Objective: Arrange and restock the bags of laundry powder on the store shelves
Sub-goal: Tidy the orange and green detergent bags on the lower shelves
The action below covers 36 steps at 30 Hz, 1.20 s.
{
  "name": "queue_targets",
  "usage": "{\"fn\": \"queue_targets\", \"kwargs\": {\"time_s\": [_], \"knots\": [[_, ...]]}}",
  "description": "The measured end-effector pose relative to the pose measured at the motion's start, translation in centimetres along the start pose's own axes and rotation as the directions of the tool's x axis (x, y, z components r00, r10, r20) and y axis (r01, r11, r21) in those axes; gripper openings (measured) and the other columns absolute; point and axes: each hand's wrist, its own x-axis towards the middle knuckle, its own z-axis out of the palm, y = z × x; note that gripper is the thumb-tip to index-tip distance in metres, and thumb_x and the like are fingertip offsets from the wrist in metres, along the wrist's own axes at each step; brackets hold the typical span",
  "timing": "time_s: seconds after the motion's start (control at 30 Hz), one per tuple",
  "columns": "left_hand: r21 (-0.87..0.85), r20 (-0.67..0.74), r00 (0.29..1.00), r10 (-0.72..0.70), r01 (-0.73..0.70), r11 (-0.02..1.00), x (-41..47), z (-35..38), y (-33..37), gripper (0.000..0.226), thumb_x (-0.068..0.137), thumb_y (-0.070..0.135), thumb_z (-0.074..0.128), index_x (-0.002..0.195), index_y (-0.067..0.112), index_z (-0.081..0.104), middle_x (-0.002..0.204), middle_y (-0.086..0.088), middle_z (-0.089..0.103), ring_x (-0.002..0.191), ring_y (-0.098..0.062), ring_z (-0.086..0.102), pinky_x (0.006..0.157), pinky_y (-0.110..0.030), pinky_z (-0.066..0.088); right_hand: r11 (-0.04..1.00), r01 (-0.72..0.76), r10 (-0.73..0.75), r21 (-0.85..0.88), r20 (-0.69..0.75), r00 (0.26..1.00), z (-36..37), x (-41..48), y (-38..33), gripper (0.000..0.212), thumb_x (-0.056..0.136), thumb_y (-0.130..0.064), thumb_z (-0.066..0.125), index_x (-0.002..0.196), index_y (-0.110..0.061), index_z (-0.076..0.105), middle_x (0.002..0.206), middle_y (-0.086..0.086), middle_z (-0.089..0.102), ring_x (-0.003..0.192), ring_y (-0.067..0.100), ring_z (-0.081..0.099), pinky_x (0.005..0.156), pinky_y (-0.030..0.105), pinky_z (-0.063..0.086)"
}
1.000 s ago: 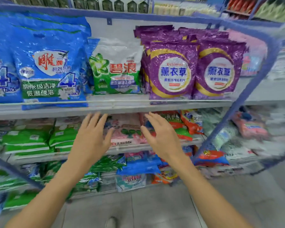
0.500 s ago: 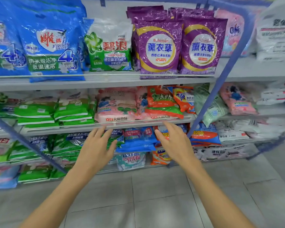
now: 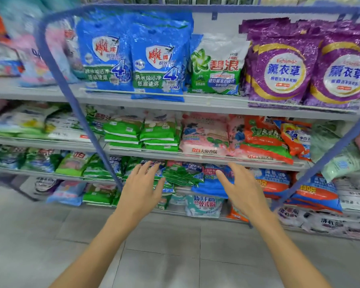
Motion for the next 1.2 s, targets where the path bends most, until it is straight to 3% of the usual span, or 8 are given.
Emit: {"fn": "queue_targets", "kwargs": {"time_s": [0.07, 0.17, 0.23, 0.53, 0.67, 0.9, 1.13, 1.2], "knots": [[-0.008, -0.003, 1.000, -0.013, 0.013, 1.000, -0.2, -0.5, -0.7, 0.055, 0.102, 0.041, 0.053, 0.149, 0.013, 0.048, 0.154, -0.008, 0.046, 0.145, -0.033, 0.036, 0.118, -0.049, 0.034, 1.000, 0.008, -0.008, -0.003, -0.012, 1.000, 0.4, 0.2, -1.1, 0.060, 0.101, -0.061, 0.041, 0.137, -0.014, 0.053, 0.123, 0.000, 0.060, 0.116, 0.019, 0.053, 0.090, 0.036, 0.042], [-0.038, 0.009, 1.000, 0.011, -0.011, 0.999, 0.2, -0.3, -0.2, 0.055, 0.102, 0.040, 0.054, 0.150, 0.013, 0.047, 0.155, -0.008, 0.046, 0.146, -0.031, 0.036, 0.120, -0.046, 0.032, 1.000, 0.006, -0.005, 0.026, -0.040, 0.999, 0.3, 0.0, -1.2, 0.060, 0.103, -0.059, 0.043, 0.148, -0.020, 0.047, 0.148, -0.003, 0.054, 0.137, 0.018, 0.047, 0.108, 0.039, 0.043], [-0.048, 0.017, 0.999, 0.036, -0.036, 0.998, 0.7, 0.3, 0.7, 0.056, 0.102, 0.040, 0.054, 0.150, 0.012, 0.047, 0.155, -0.009, 0.046, 0.146, -0.031, 0.036, 0.121, -0.045, 0.031, 0.999, -0.002, 0.004, 0.035, -0.062, 0.998, -0.3, -0.3, -0.4, 0.060, 0.103, -0.057, 0.044, 0.152, -0.021, 0.044, 0.153, -0.004, 0.049, 0.142, 0.018, 0.044, 0.113, 0.040, 0.040], [-0.102, 0.029, 0.979, 0.201, -0.197, 0.975, 3.8, 5.1, 13.2, 0.052, 0.100, 0.033, 0.059, 0.144, 0.008, 0.053, 0.146, -0.013, 0.053, 0.138, -0.034, 0.044, 0.115, -0.046, 0.037, 0.988, -0.134, 0.144, 0.073, -0.147, 0.979, -5.7, -0.8, 10.4, 0.051, 0.105, -0.051, 0.046, 0.146, -0.021, 0.049, 0.146, -0.002, 0.055, 0.135, 0.018, 0.048, 0.102, 0.035, 0.042], [-0.115, 0.068, 0.973, 0.223, -0.214, 0.970, 5.5, 9.0, 19.9, 0.053, 0.101, 0.036, 0.057, 0.146, 0.009, 0.050, 0.150, -0.012, 0.050, 0.141, -0.033, 0.040, 0.118, -0.044, 0.035, 0.979, -0.184, 0.195, 0.082, -0.145, 0.970, -8.5, 0.0, 16.9, 0.058, 0.104, -0.055, 0.044, 0.151, -0.021, 0.045, 0.151, -0.002, 0.051, 0.139, 0.020, 0.045, 0.107, 0.040, 0.044], [-0.155, 0.166, 0.974, 0.153, -0.128, 0.980, 8.2, 14.6, 32.2, 0.058, 0.104, 0.042, 0.047, 0.156, 0.018, 0.037, 0.162, -0.003, 0.035, 0.150, -0.023, 0.028, 0.121, -0.035, 0.024, 0.976, -0.185, 0.194, 0.110, -0.072, 0.978, -12.6, 4.2, 28.2, 0.056, 0.104, -0.055, 0.046, 0.147, -0.020, 0.048, 0.142, 0.002, 0.056, 0.134, 0.023, 0.051, 0.106, 0.044, 0.045], [-0.284, 0.209, 0.976, 0.062, 0.000, 0.959, 14.8, 19.7, 38.3, 0.059, 0.103, 0.043, 0.051, 0.152, 0.013, 0.042, 0.152, -0.008, 0.050, 0.139, -0.027, 0.045, 0.112, -0.039, 0.037, 0.961, -0.181, 0.187, 0.207, -0.009, 0.982, -11.6, 9.9, 33.4, 0.060, 0.104, -0.050, 0.049, 0.153, -0.017, 0.042, 0.152, 0.001, 0.050, 0.141, 0.022, 0.045, 0.113, 0.043, 0.041], [-0.331, 0.207, 0.977, 0.052, 0.020, 0.943, 17.8, 22.0, 39.7, 0.061, 0.103, 0.045, 0.051, 0.152, 0.011, 0.041, 0.146, -0.011, 0.056, 0.126, -0.028, 0.058, 0.104, -0.035, 0.042, 0.958, -0.170, 0.177, 0.232, -0.010, 0.984, -10.3, 12.0, 34.4, 0.053, 0.104, -0.047, 0.051, 0.149, -0.019, 0.044, 0.149, 0.000, 0.051, 0.140, 0.022, 0.046, 0.109, 0.038, 0.042]]}}
